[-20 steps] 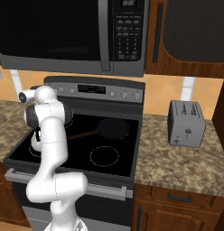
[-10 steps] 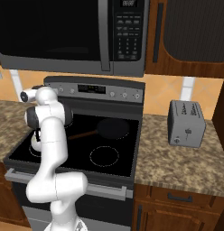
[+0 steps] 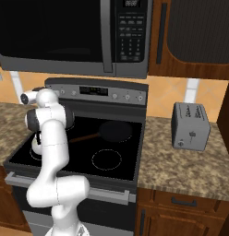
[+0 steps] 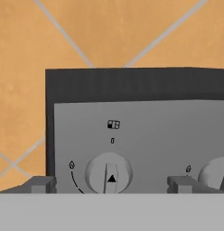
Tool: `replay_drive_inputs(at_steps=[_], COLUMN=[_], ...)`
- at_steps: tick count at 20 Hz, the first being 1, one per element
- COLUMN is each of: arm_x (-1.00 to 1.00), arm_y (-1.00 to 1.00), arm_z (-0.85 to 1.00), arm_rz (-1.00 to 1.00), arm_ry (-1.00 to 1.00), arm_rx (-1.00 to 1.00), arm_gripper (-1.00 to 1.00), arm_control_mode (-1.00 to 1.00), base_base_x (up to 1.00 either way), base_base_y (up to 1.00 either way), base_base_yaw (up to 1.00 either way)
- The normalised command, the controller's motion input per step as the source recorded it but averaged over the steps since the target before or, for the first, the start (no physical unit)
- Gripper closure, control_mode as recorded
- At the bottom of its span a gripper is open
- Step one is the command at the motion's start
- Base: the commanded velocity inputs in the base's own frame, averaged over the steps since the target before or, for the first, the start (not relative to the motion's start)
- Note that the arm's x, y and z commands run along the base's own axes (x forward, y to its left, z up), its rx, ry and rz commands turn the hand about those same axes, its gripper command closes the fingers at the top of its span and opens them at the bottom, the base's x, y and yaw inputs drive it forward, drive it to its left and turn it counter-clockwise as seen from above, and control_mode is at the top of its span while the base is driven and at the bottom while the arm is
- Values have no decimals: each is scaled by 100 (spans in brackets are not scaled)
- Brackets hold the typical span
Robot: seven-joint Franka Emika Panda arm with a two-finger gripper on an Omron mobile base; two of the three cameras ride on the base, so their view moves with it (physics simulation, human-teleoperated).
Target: Pick the kettle from the counter and place it on a stove burner. Then turn the burner on.
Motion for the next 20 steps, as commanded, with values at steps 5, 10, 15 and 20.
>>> replay_drive_inputs(at_steps=[5,10,15,20], arm_x=[0,0,29,43], arm_y=[0,0,0,0], arm_z=[0,0,0,0], arm_rz=[0,0,0,0], arm_ry=[0,0,1,1], arm_rx=[0,0,-2,-3], arm_gripper=[100,100,100,100], arm_control_mode=[-100,-100,-100,-100], base_base_x=[0,0,0,0], base_base_y=[0,0,0,0], base_base_yaw=[0,0,0,0])
